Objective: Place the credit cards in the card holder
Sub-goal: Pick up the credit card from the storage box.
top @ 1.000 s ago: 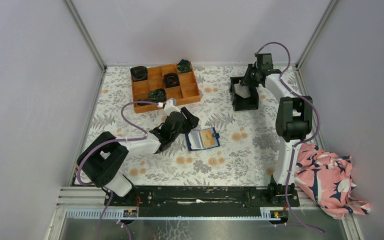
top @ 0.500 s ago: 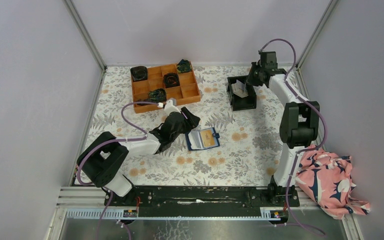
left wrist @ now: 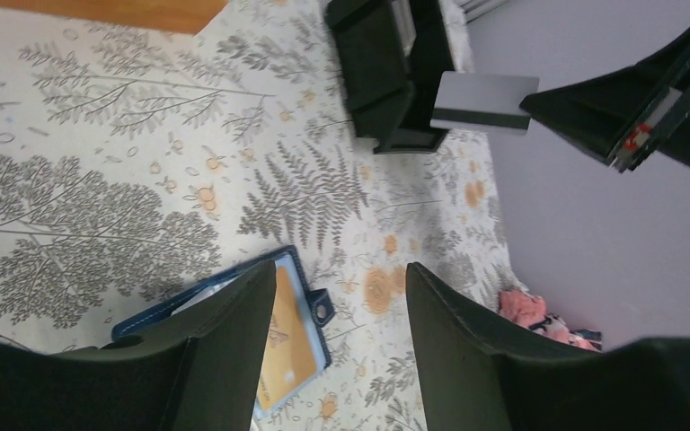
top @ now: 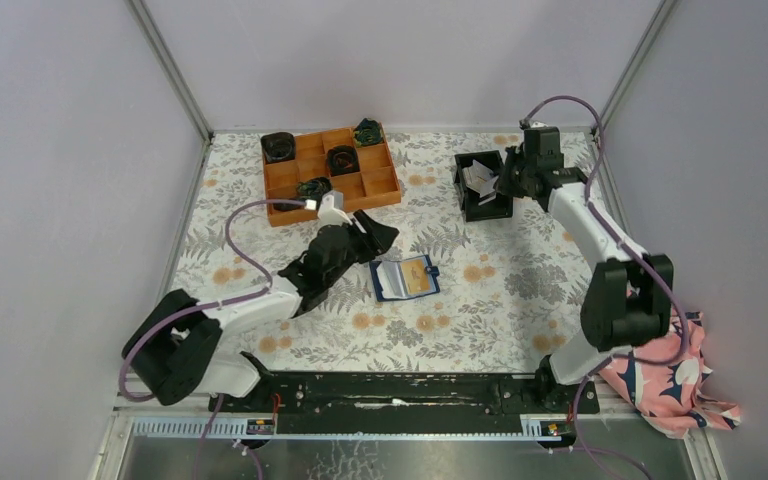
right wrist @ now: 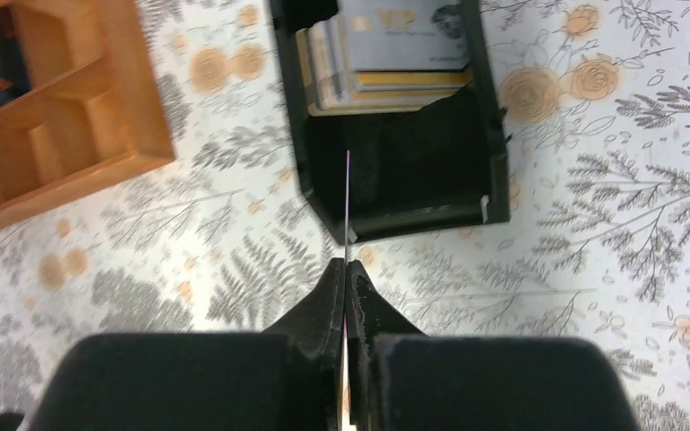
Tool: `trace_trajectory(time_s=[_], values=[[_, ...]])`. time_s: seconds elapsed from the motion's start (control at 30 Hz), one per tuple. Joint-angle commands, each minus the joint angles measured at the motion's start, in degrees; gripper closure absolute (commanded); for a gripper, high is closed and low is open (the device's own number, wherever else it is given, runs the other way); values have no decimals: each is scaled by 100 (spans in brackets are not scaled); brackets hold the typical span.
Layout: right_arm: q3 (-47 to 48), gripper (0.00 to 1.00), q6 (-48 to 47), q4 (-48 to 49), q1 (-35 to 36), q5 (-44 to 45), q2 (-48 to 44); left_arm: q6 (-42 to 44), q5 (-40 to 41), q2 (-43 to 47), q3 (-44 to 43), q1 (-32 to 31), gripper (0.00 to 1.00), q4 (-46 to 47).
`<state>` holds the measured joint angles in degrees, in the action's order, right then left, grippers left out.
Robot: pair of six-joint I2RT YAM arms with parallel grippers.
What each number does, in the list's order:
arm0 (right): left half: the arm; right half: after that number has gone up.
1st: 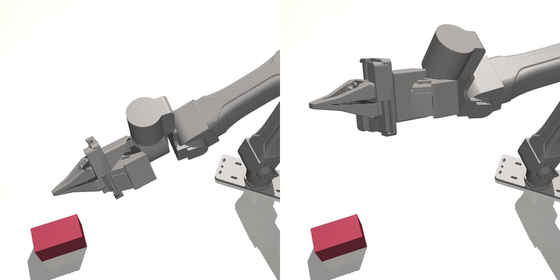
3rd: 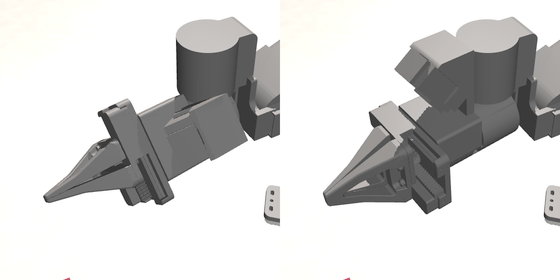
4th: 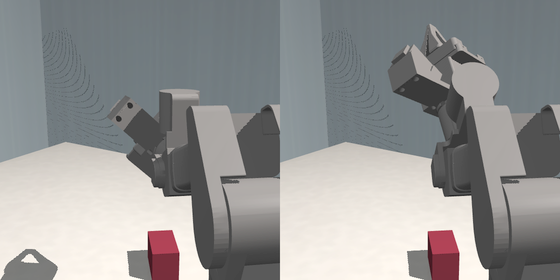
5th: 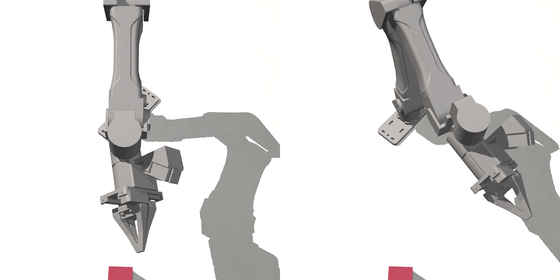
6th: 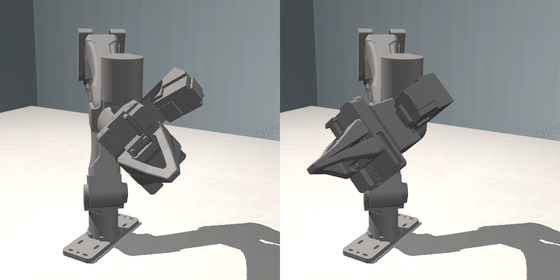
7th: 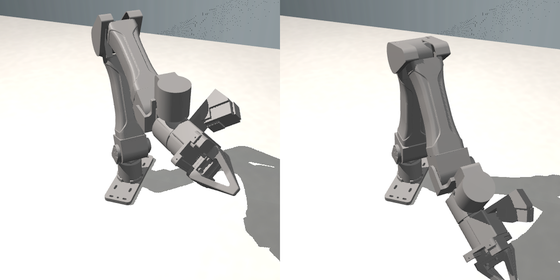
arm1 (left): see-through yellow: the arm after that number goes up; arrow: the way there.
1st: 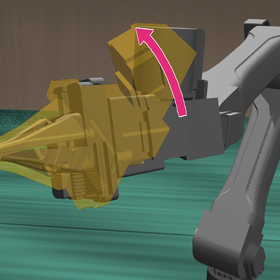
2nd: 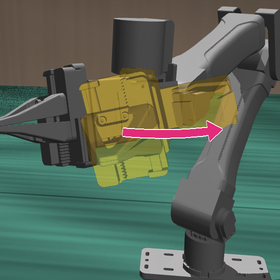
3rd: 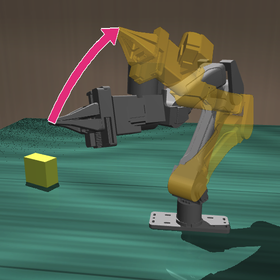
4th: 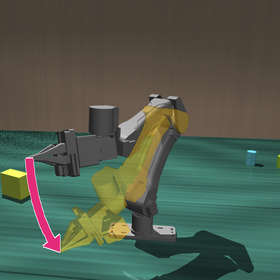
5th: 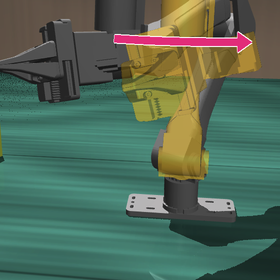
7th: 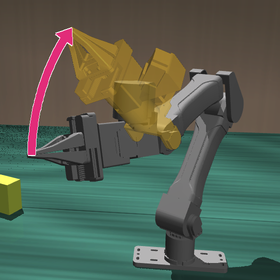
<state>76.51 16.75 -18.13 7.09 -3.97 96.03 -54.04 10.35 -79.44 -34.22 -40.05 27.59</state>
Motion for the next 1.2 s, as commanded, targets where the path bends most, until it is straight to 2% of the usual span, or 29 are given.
trace_trajectory(time_s=[0.0,0.27,0.53,0.7,0.93,1.17], values=[[-644,100,18,237,357,-198,-1357,430,-342,482,153,29,37,405],[-2282,100,434,501,1322,-1507,-3170,905,-1776,719,-10,93,38,486],[-3429,100,847,743,1769,-2643,-4158,1303,-3239,654,-47,121,38,912],[-3695,100,1017,916,1786,-3380,-4347,1425,-3985,439,-31,138,39,1144],[-3967,100,1217,1306,1780,-3887,-4338,1414,-4890,77,90,149,39,1569],[-4147,100,1496,1866,1778,-4207,-4135,1591,-5361,-145,-52,164,41,1251]])
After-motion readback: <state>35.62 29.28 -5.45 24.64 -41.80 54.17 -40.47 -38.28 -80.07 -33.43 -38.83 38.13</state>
